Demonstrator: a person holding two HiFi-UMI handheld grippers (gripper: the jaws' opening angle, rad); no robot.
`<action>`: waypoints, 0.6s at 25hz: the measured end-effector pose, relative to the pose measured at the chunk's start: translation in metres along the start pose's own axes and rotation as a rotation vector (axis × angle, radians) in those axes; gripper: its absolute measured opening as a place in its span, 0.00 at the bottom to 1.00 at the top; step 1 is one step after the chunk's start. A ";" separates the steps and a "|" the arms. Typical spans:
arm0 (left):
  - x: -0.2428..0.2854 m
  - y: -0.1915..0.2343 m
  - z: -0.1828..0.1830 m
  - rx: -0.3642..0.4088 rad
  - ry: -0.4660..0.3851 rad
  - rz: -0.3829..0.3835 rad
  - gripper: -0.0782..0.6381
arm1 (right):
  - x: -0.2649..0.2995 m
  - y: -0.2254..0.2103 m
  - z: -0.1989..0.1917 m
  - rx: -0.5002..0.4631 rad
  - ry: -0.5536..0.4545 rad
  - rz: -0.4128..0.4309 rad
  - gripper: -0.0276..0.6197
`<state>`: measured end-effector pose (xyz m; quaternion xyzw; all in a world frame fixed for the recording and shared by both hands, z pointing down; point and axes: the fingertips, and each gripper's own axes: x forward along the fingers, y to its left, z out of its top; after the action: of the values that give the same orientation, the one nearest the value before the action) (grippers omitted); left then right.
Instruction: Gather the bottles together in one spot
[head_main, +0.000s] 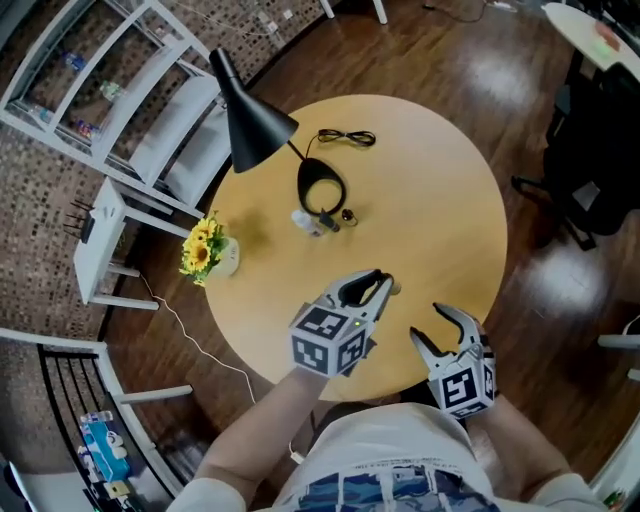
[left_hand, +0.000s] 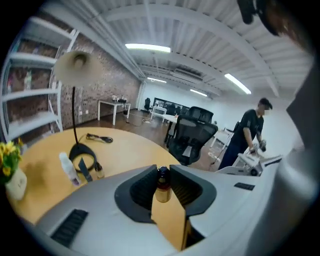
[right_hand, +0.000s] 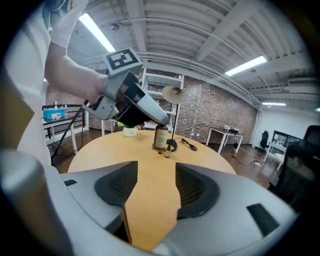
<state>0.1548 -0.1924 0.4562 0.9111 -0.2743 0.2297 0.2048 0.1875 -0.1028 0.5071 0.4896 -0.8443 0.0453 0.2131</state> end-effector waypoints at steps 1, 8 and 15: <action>0.011 0.008 0.006 0.058 0.001 0.031 0.22 | -0.004 -0.008 -0.005 0.018 0.012 -0.013 0.45; 0.080 0.087 0.024 0.183 -0.010 0.233 0.22 | -0.045 -0.049 -0.038 0.136 0.075 -0.126 0.45; 0.138 0.147 0.010 0.150 0.000 0.328 0.22 | -0.079 -0.060 -0.083 0.221 0.193 -0.166 0.45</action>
<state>0.1733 -0.3657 0.5582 0.8668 -0.4013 0.2801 0.0959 0.2983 -0.0465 0.5426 0.5715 -0.7665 0.1670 0.2409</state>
